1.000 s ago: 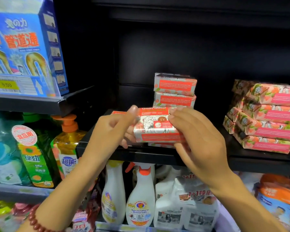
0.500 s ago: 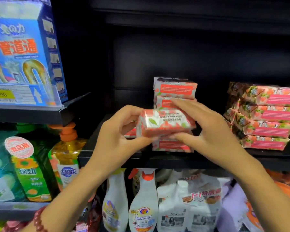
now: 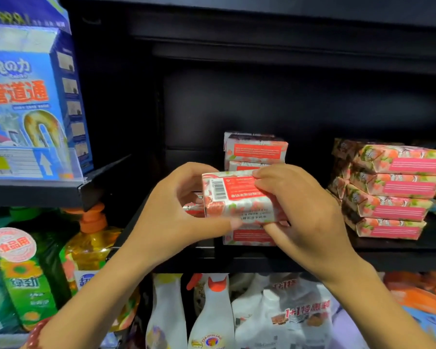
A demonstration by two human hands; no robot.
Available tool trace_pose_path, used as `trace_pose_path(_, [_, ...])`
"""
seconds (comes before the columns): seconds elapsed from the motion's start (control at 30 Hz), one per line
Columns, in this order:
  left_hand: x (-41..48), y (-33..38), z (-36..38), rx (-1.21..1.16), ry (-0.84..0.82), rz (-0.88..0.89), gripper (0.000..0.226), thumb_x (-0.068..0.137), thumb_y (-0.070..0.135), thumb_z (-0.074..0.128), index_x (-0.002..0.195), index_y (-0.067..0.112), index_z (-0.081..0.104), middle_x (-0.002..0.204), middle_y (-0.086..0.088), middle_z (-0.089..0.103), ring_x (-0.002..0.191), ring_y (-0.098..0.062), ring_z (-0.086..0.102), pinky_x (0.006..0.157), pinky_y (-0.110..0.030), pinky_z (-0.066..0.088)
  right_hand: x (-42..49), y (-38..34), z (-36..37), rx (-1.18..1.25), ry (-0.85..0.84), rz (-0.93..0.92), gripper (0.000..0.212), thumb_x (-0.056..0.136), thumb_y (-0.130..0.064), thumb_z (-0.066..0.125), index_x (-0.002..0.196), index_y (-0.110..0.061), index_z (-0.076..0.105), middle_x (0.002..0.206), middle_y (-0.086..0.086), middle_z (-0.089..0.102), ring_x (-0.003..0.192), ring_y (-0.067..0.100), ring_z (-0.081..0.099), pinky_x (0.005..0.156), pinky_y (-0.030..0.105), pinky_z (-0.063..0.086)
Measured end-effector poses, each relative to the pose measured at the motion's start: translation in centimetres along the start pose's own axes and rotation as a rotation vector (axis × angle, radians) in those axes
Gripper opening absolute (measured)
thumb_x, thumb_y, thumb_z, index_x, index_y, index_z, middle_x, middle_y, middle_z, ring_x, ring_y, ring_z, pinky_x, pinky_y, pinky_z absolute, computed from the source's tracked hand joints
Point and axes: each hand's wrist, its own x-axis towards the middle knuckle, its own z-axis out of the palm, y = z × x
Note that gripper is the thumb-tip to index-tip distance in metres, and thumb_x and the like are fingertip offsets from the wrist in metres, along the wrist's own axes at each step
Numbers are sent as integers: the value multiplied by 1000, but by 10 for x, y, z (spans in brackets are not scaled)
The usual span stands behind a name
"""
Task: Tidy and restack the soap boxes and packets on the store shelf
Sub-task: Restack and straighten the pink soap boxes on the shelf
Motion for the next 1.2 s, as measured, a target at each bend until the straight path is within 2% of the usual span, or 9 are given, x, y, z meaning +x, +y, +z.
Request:
trace_pose_path(0.13, [-1,-2,-4,199,28,180,65,59,43,83,116,35,52,113,23,60,108,1,58,83,-8,46,5,5,-8,226,-282,140,79,71,-56,67,135,-18,41,133,-13,44,124,0,37,102,12,30])
trace_pose_path(0.2, [-1,-3,-5,274,31,262,62,64,41,81,118,35,51,117,22,57,112,3,55,87,-5,42,7,10,-13,346,-311,223,81,69,-64,64,137,-30,38,131,-24,40,124,-9,36,102,5,27])
trace_pose_path(0.43, [-1,-10,3,290,37,403,54,75,30,70,123,28,46,129,23,46,127,-6,45,101,-22,42,12,9,-14,439,-297,291,60,68,-42,77,120,-29,53,115,-16,56,107,-6,49,91,5,38])
trace_pose_path(0.6, [-13,-10,-5,67,-15,35,95,54,53,78,137,47,33,131,26,48,123,-1,48,91,-24,48,4,-2,-6,202,-2,184,38,74,-26,71,104,-8,57,104,-2,58,98,4,50,84,13,43])
trace_pose_path(0.7, [-14,-8,-4,-53,13,-126,81,50,60,70,125,41,47,114,24,61,108,1,59,81,-18,53,2,-7,0,161,122,102,23,81,-21,58,96,-3,55,101,8,59,97,15,52,81,25,46])
trace_pose_path(0.8, [-14,-4,0,-40,28,-123,65,51,59,71,111,35,57,107,21,65,99,-1,64,74,-15,53,2,-12,8,152,159,42,14,85,-20,46,96,-10,44,103,4,51,96,16,50,81,25,45])
trace_pose_path(0.93, [-16,-2,-4,-46,88,-46,55,53,48,77,101,27,62,101,15,68,94,-4,67,66,-13,52,0,-14,14,123,128,12,18,86,-21,51,99,-11,45,105,4,53,99,16,51,83,24,44])
trace_pose_path(1.07, [-17,-9,-14,-40,179,-21,57,53,45,78,105,28,61,103,12,69,99,-8,66,73,-18,55,-7,-11,13,136,27,32,32,84,-22,60,111,-5,61,112,7,63,111,18,54,97,29,43])
trace_pose_path(1.2, [-14,-20,-22,6,290,-27,65,55,47,85,111,26,59,104,10,68,102,-6,64,78,-18,54,-15,-12,10,188,60,81,30,85,-24,62,109,-6,64,109,4,64,108,15,56,96,25,43])
